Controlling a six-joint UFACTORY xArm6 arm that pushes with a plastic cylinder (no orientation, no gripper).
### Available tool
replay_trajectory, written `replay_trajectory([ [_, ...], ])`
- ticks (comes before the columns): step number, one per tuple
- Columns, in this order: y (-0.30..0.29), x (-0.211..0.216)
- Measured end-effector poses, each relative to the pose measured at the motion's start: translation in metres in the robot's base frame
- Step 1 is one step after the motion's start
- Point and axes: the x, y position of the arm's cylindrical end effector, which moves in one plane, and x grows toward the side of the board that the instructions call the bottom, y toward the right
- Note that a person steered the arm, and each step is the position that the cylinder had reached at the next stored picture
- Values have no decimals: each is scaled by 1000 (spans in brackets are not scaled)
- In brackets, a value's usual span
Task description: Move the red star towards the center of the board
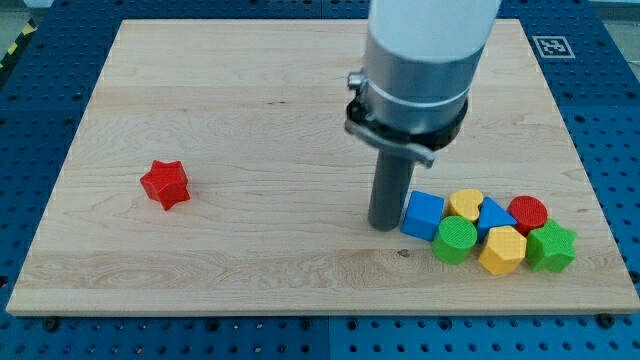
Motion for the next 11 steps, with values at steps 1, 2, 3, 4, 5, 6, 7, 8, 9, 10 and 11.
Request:
replay_trajectory([
  [1, -40, 16],
  [2, -119, 18],
  [3, -233, 17],
  [4, -316, -11],
  [5, -317, -45],
  [6, -290, -44],
  [7, -245, -42],
  [8, -210, -42],
  [9, -189, -54],
  [10, -175, -77],
  [11, -144, -89],
])
